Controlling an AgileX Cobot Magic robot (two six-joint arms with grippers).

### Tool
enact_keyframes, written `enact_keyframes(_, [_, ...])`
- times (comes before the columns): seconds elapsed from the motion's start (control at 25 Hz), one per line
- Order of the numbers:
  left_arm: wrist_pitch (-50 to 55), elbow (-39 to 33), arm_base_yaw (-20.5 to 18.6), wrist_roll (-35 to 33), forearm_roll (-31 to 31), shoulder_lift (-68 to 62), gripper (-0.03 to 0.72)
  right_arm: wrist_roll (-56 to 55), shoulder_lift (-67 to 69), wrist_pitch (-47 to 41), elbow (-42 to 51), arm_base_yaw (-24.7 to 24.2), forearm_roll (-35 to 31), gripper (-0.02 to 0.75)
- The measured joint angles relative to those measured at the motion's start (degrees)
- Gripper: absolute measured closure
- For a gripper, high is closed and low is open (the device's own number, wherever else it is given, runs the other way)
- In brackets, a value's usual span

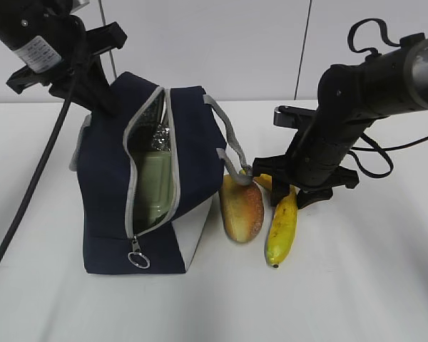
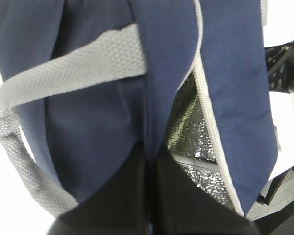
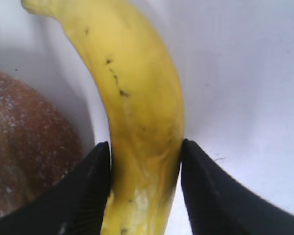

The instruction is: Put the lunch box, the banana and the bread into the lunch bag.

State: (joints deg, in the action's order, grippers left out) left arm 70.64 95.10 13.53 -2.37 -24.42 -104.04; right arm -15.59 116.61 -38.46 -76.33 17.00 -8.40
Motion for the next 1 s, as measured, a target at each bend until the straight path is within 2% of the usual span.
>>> enact_keyframes(0.2, [0.0,0.0,0.0,0.0,0.0,0.0,0.69,0.0,0.0,0.0,0.0,0.0,0.5,0.382])
enact_keyframes(0.36, [0.0,0.0,0.0,0.0,0.0,0.0,0.69,-0.1,0.0,-0.3,-0.2,0.0,1.3,0.433])
enact_keyframes(0.48, [0.0,0.0,0.0,0.0,0.0,0.0,0.69,-0.1,0.0,-0.8,-0.3,0.0,1.5,0.441])
enact_keyframes(0.8, [0.0,0.0,0.0,0.0,0.0,0.0,0.69,-0.8,-1.5,-11.7,-8.2,0.0,13.1,0.441])
enact_keyframes(1.0, [0.0,0.0,0.0,-0.4,0.0,0.0,0.69,-1.6,-7.4,-15.0,-14.4,0.0,18.7,0.441])
